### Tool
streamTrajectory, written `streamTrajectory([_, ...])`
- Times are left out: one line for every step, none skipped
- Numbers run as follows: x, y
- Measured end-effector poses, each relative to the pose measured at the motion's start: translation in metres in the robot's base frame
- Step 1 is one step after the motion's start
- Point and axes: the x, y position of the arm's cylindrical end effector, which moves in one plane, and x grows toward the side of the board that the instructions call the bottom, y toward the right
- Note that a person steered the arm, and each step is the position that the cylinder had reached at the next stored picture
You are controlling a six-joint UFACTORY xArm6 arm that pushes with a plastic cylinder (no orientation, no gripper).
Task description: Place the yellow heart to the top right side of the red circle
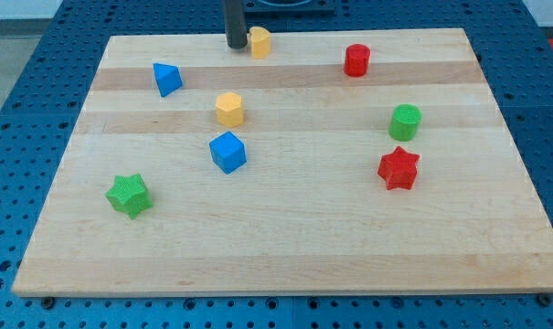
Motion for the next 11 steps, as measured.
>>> streamTrajectory([0.002, 0.000])
streamTrajectory([0.011, 0.029])
streamTrajectory([0.013, 0.051])
streamTrajectory([0.013, 0.053])
streamTrajectory([0.013, 0.080])
streamTrajectory([0.013, 0.105])
streamTrajectory([0.013, 0.115])
streamTrajectory([0.013, 0.131])
streamTrajectory([0.013, 0.158])
streamTrajectory([0.013, 0.188])
streamTrajectory([0.013, 0.196])
